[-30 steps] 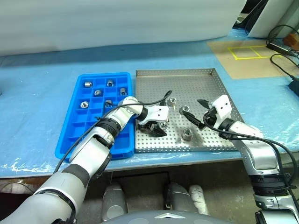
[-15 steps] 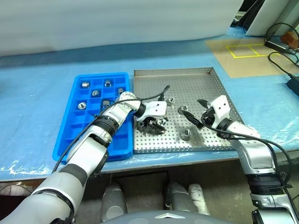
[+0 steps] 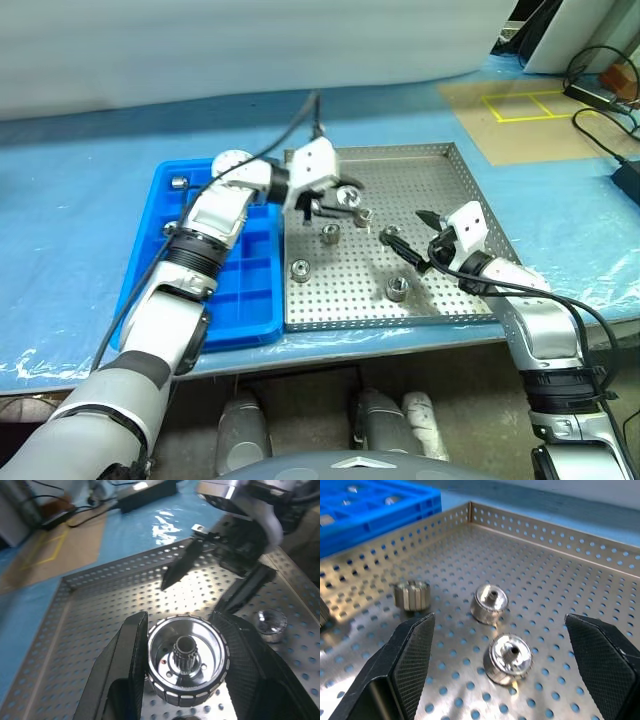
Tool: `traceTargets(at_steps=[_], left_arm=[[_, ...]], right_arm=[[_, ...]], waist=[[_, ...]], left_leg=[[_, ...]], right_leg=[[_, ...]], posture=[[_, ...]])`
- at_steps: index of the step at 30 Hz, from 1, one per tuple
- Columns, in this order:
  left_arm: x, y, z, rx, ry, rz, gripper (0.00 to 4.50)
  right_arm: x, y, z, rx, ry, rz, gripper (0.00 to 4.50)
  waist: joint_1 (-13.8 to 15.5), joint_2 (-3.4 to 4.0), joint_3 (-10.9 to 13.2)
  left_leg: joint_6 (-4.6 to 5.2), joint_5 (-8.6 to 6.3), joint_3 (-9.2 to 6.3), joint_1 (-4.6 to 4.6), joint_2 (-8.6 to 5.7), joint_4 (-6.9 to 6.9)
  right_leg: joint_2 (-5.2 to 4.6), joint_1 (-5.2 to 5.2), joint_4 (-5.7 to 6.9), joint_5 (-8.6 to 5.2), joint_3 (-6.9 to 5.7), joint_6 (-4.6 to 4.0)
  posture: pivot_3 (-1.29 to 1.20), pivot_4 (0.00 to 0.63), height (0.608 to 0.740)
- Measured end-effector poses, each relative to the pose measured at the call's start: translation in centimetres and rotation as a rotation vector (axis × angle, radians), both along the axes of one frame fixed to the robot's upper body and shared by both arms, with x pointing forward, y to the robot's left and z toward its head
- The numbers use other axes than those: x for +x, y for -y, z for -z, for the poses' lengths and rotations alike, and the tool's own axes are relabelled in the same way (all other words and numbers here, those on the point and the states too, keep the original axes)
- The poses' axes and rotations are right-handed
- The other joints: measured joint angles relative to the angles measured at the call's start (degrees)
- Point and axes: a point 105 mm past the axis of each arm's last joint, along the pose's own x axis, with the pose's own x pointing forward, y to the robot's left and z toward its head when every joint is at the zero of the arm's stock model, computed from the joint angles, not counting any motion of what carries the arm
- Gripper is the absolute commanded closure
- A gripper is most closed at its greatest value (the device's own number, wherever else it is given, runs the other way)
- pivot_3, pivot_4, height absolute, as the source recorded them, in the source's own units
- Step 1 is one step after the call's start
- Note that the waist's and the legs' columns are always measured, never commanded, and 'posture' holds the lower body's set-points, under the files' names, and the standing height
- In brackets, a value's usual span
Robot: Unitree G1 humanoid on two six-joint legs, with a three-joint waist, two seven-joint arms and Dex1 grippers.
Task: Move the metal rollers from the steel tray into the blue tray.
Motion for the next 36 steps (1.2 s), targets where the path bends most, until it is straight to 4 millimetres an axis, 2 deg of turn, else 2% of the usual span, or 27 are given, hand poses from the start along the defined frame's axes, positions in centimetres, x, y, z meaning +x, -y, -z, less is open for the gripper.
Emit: traceTargets(at_steps=[3,6,9,11,13,16,18,20,23,27,31,36], left_arm=[[0.7,-4.0,-0.4,-0.073,-0.023,-0.160,2.74],[-0.2,-7.2,1.6,-0.075,-0.087,-0.259,2.74],[-1.7,-8.8,3.4,-0.034,-0.129,-0.307,2.74],[-2.2,-9.7,3.5,-0.033,-0.140,-0.351,2.74],[-2.4,-11.0,2.5,-0.053,-0.113,-0.412,2.74],[-2.9,-14.3,1.7,-0.070,-0.079,-0.544,2.74],[-3.8,-17.1,3.1,-0.051,-0.106,-0.653,2.74],[-4.7,-18.7,4.9,-0.032,-0.155,-0.723,2.74],[-6.2,-20.2,6.9,-0.023,-0.222,-0.801,2.74],[-7.3,-21.5,8.1,-0.021,-0.245,-0.892,2.74],[-7.7,-21.3,9.4,-0.047,-0.280,-0.925,2.74],[-7.8,-20.7,9.8,-0.045,-0.287,-0.921,2.74]], right_arm=[[0.2,-2.1,-2.6,0.060,0.044,-0.095,0.16],[0.2,-4.6,-4.7,0.115,0.067,-0.218,0.16],[0.2,-7.0,-6.1,0.128,0.075,-0.344,0.16],[0.3,-8.6,-6.4,0.125,0.062,-0.427,0.16],[0.2,-10.4,-6.4,0.124,0.043,-0.513,0.16],[-0.6,-12.7,-5.7,0.093,0.010,-0.656,0.16],[-1.0,-14.1,-4.9,0.068,-0.017,-0.742,0.16],[-1.0,-14.8,-4.3,0.058,-0.040,-0.787,0.16],[-1.4,-16.0,-3.8,0.042,-0.063,-0.871,0.16],[-2.0,-16.9,-2.9,0.009,-0.089,-0.954,0.16],[-1.8,-17.0,-2.7,-0.012,-0.080,-0.963,0.16],[-1.8,-16.9,-2.6,-0.019,-0.081,-0.971,0.16]], waist=[[-0.2,0.03,0.0],[0.4,0.06,0.0],[0.9,0.04,0.1],[1.7,0.03,0.1],[2.4,0.04,0.1],[2.7,0.04,0.1],[2.6,0.04,0.1],[3.3,0.02,0.1],[4.5,0.00,0.1],[6.8,0.01,0.1],[8.0,0.00,0.1],[8.4,0.00,0.1]], left_leg=[[-0.08,0.01,0.00,0.02,0.01,-0.03],[-0.15,0.00,0.00,-0.06,0.04,-0.05],[-0.19,-0.02,-0.02,-0.20,0.10,-0.04],[-0.22,-0.01,-0.06,-0.26,0.13,-0.04],[-0.29,0.03,-0.12,-0.28,0.14,-0.04],[-0.32,0.04,-0.15,-0.27,0.14,-0.05],[-0.41,-0.02,-0.22,-0.26,0.14,-0.05],[-0.44,0.00,-0.40,-0.45,0.18,-0.05],[-0.50,0.03,-0.71,-0.69,0.24,-0.02],[-0.52,0.05,-0.86,-0.70,0.25,0.01],[-0.51,0.05,-0.89,-0.68,0.25,0.14],[-0.53,0.07,-0.92,-0.48,0.28,0.16]], right_leg=[[0.01,0.00,-0.02,0.00,0.00,0.00],[0.02,-0.01,-0.09,0.00,-0.04,0.00],[0.01,-0.06,-0.09,0.00,-0.17,-0.01],[0.00,-0.08,-0.08,0.00,-0.30,-0.01],[-0.01,-0.08,-0.07,0.00,-0.36,-0.01],[-0.03,-0.08,-0.07,-0.01,-0.44,-0.01],[-0.02,-0.13,-0.08,-0.01,-0.64,-0.01],[-0.04,-0.18,-0.07,-0.03,-0.75,-0.05],[-0.08,-0.18,-0.04,-0.09,-1.22,-0.17],[-0.10,-0.11,-0.02,-0.12,-1.33,-0.21],[-0.13,-0.04,0.03,-0.12,-1.31,-0.21],[-0.12,-0.04,0.43,-0.19,-1.26,-0.32]], posture=[[-0.10,0.150,0.740],[-0.03,0.150,0.740],[0.04,0.150,0.740],[0.09,0.150,0.740],[0.14,0.150,0.740],[0.22,0.150,0.740],[0.27,0.150,0.740],[0.30,0.150,0.740],[0.34,0.150,0.740],[0.36,0.150,0.740],[0.36,0.150,0.740],[0.34,0.150,0.740]])
